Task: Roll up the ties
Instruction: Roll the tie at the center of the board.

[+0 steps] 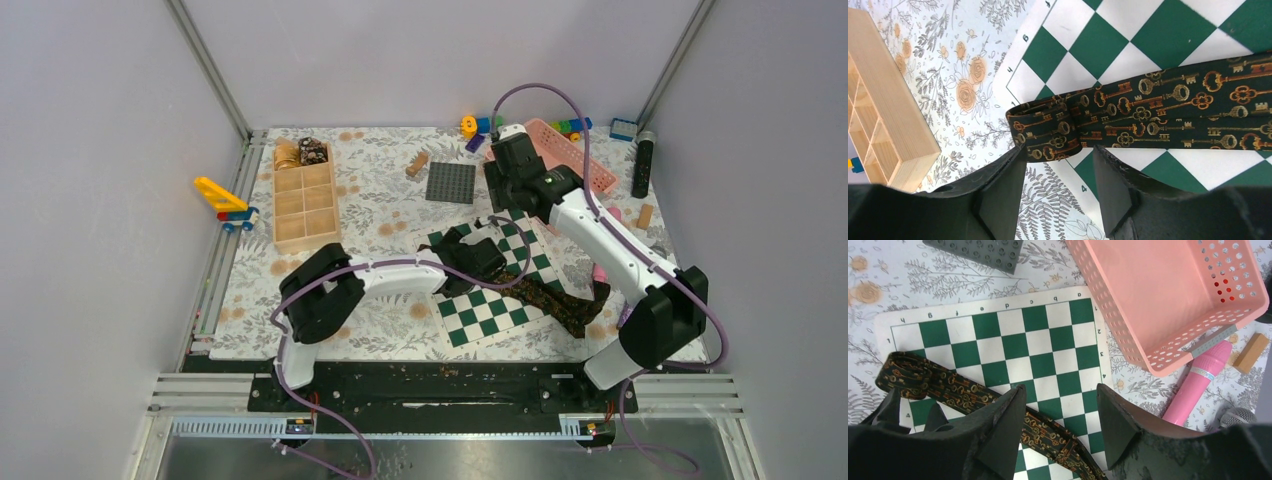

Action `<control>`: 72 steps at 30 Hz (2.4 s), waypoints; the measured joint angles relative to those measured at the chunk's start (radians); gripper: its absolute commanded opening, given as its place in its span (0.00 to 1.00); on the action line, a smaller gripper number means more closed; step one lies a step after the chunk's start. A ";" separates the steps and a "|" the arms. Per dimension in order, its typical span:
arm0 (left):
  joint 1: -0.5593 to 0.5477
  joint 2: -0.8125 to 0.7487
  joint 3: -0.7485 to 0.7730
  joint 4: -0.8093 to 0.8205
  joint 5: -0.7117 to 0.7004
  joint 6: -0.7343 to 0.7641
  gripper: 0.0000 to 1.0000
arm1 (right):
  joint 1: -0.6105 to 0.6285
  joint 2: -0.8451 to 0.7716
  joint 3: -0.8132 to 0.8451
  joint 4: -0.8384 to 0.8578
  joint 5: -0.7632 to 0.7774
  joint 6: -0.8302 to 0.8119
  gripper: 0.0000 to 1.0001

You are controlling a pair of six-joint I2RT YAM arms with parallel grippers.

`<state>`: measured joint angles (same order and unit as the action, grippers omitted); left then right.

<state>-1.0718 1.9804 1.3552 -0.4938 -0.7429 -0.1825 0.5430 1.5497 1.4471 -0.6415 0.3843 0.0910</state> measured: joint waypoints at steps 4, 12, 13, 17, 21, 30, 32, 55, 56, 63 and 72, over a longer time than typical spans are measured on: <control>0.000 -0.032 0.000 0.003 -0.002 -0.002 0.54 | -0.023 0.007 0.027 -0.004 -0.039 0.023 0.62; 0.001 -0.087 -0.008 0.002 0.003 -0.021 0.54 | -0.100 0.011 0.106 -0.029 -0.156 0.150 0.59; 0.003 -0.109 -0.018 0.007 0.006 -0.026 0.54 | -0.112 0.011 0.110 -0.029 -0.171 0.172 0.58; 0.030 -0.280 -0.108 0.038 0.051 -0.071 0.55 | -0.141 0.011 0.110 -0.028 -0.254 0.266 0.55; 0.156 -0.488 -0.224 0.119 0.163 -0.143 0.59 | -0.141 0.011 0.045 0.045 -0.392 0.371 0.53; 0.449 -0.622 -0.491 0.377 0.515 -0.285 0.63 | -0.005 0.068 -0.204 0.216 -0.567 0.562 0.37; 0.460 -0.622 -0.536 0.432 0.580 -0.303 0.63 | 0.030 0.087 -0.237 0.266 -0.598 0.589 0.32; 0.498 -0.486 -0.663 0.766 0.811 -0.406 0.60 | 0.064 0.319 -0.265 0.452 -0.689 0.678 0.26; 0.498 -0.482 -0.665 0.772 0.811 -0.406 0.60 | 0.064 0.326 -0.265 0.452 -0.686 0.678 0.26; 0.498 -0.441 -0.670 0.803 0.815 -0.413 0.59 | 0.064 0.344 -0.265 0.453 -0.655 0.689 0.26; 0.498 -0.379 -0.675 0.835 0.848 -0.419 0.59 | 0.065 0.349 -0.267 0.453 -0.636 0.704 0.26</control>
<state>-0.5739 1.6016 0.6800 0.3408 0.1055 -0.6014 0.6079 1.8992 1.1801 -0.1886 -0.2512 0.7948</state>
